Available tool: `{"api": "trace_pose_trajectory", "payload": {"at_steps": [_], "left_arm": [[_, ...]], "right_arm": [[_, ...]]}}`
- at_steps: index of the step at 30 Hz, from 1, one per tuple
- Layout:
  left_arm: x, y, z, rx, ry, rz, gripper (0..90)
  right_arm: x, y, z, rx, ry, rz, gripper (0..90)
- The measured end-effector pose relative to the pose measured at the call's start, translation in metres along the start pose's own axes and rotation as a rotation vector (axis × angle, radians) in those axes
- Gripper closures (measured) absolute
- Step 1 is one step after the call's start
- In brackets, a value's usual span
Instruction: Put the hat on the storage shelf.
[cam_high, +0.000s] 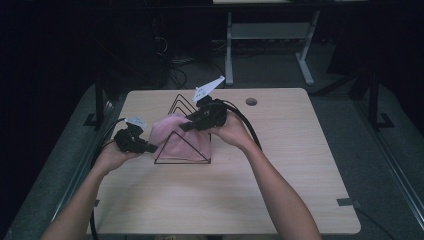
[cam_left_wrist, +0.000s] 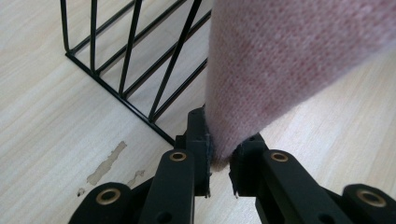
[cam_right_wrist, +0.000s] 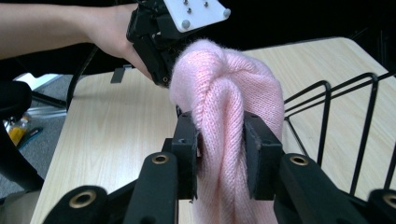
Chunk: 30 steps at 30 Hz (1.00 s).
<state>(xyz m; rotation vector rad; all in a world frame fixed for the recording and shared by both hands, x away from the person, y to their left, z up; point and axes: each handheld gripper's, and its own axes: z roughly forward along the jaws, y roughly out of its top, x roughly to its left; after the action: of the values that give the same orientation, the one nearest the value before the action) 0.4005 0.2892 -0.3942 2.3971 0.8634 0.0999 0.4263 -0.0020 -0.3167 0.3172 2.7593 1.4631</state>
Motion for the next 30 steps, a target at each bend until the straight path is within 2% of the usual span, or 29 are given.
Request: {"api": "trace_pose_trajectory", "payload": {"at_steps": [4, 6, 7, 13, 16, 20, 21, 25, 27, 29, 30], "left_arm": [[0.0, 0.0, 0.004, 0.021, -0.002, 0.006, 79.5], [-0.001, 0.0, 0.006, 0.037, -0.002, 0.009, 79.5], [-0.001, 0.0, 0.006, 0.044, 0.004, 0.016, 79.6], [0.0, -0.001, 0.009, 0.06, 0.008, 0.0, 79.6], [0.001, -0.001, 0.011, 0.065, 0.009, -0.005, 79.6], [0.001, -0.001, 0.013, 0.08, 0.011, -0.004, 79.6], [0.001, -0.001, 0.014, 0.081, 0.012, -0.007, 79.6], [0.0, -0.001, 0.016, 0.088, 0.014, -0.007, 79.5], [0.0, -0.001, 0.018, 0.094, 0.015, -0.013, 79.6], [0.001, -0.002, 0.019, 0.096, 0.014, -0.009, 79.5], [0.001, -0.004, 0.02, 0.091, 0.005, -0.022, 79.5]], "right_arm": [[-0.001, -0.002, 0.002, 0.006, -0.002, -0.007, 67.6], [0.0, -0.002, 0.003, 0.008, 0.006, 0.014, 66.9], [-0.001, -0.002, 0.003, 0.012, 0.006, 0.009, 65.7], [0.0, -0.006, 0.003, 0.024, 0.002, 0.014, 54.6], [0.0, -0.01, 0.001, 0.019, -0.001, 0.025, 53.4], [0.0, -0.014, -0.002, 0.006, 0.002, 0.035, 55.1], [-0.001, -0.015, -0.003, 0.001, 0.001, 0.024, 55.9], [-0.001, -0.018, -0.004, -0.021, 0.035, 0.042, 63.9], [-0.001, -0.019, -0.002, -0.015, 0.039, 0.034, 69.5], [-0.001, -0.019, 0.0, 0.0, 0.039, 0.042, 71.4], [-0.001, -0.02, 0.001, 0.002, 0.038, 0.042, 71.5]]}}
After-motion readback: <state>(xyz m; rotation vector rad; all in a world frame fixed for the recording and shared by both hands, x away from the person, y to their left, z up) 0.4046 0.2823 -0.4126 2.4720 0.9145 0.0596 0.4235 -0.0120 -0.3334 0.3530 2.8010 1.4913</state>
